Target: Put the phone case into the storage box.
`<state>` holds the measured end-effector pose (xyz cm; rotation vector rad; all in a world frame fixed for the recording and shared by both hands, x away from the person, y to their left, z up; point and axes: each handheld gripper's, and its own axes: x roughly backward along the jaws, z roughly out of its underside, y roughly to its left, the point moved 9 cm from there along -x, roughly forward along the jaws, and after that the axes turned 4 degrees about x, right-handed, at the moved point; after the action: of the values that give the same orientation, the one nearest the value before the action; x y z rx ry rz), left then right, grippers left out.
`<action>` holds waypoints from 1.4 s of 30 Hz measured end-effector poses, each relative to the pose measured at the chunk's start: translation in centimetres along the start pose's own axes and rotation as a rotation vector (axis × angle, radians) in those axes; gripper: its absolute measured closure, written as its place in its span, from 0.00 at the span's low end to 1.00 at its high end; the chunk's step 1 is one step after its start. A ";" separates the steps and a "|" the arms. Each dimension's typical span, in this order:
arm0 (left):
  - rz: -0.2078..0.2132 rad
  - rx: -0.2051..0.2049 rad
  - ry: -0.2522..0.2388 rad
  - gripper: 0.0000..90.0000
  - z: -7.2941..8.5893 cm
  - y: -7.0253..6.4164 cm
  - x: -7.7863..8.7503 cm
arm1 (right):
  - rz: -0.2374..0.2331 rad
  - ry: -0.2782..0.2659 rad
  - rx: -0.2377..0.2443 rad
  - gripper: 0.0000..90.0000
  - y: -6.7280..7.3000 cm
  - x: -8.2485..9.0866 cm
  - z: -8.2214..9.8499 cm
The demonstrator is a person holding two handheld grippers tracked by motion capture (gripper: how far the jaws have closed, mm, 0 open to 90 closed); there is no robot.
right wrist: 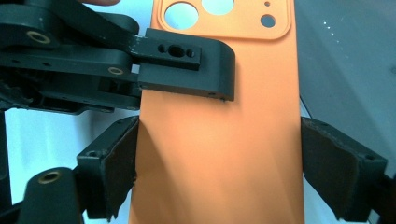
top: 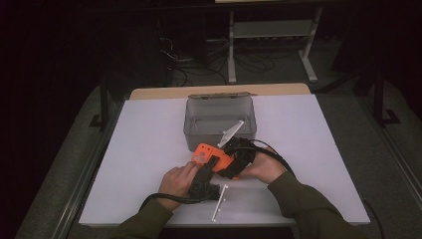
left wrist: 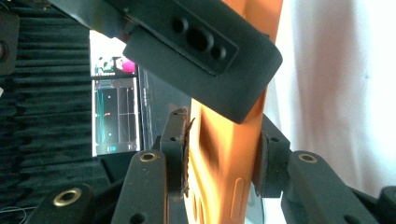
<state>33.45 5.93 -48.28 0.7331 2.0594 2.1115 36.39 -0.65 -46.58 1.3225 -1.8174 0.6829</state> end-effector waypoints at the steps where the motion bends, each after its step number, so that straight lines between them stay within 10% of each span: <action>1: 0.001 -0.001 0.001 0.71 0.0 0.0 0.0 | 0.000 0.000 0.000 0.17 0.0 0.0 0.0; 42: -0.005 -0.044 -0.025 0.86 -0.1 0.1 0.6 | -0.080 -0.029 -0.046 0.17 -0.2 0.2 0.1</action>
<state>32.90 6.07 -48.04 0.7435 1.9932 2.1266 36.55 -0.95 -46.47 1.3732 -1.7822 0.5783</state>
